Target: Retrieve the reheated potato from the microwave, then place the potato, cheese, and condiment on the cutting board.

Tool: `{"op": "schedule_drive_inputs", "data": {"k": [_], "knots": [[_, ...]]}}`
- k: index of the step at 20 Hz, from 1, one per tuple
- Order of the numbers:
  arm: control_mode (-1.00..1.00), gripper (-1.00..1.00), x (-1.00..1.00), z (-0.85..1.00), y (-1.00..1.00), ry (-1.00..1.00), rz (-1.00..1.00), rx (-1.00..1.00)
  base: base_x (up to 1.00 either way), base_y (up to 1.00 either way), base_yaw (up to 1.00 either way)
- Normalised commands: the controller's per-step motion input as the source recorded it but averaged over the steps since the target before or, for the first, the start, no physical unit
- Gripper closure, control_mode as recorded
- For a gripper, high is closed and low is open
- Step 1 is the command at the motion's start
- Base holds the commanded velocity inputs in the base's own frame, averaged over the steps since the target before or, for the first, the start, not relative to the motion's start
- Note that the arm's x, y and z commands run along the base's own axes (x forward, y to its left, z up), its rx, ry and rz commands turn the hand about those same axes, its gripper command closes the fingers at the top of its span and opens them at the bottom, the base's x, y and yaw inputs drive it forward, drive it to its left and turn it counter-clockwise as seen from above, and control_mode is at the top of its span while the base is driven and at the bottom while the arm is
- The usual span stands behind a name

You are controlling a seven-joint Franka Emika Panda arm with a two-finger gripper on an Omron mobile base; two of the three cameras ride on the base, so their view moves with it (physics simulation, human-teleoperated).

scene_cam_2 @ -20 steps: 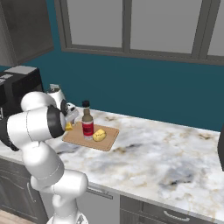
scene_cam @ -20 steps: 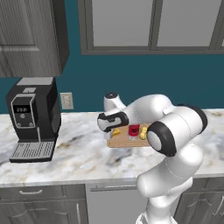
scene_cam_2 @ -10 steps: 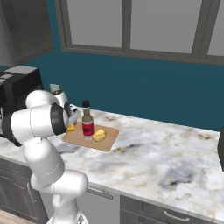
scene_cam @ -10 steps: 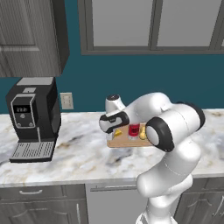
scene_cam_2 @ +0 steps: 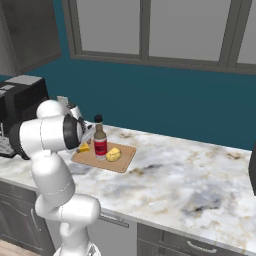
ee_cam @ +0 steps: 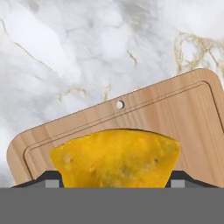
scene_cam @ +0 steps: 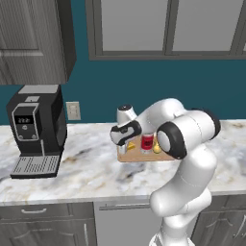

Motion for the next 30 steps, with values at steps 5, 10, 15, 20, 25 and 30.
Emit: {"op": "schedule_drive_inputs", "data": {"k": [5,10,15,20,25,30], "knots": [[-1.00,1.00,0.16,-0.15,-0.03,0.03,0.03,0.00,0.00,0.00,0.00],[-1.00,1.00,0.13,-0.16,-0.03,0.03,0.03,0.00,0.00,0.00,0.00],[-1.00,1.00,0.07,-0.16,-0.01,0.02,0.04,0.00,0.00,0.00,0.00],[-1.00,1.00,-0.04,-0.11,-0.13,0.00,0.03,-0.03,0.00,0.00,0.00],[-1.00,1.00,-0.07,-0.06,-0.23,0.00,0.01,-0.03,0.00,0.00,0.00],[-1.00,1.00,-0.02,-0.09,-0.13,0.00,0.01,-0.02,0.00,0.00,0.00]]}}
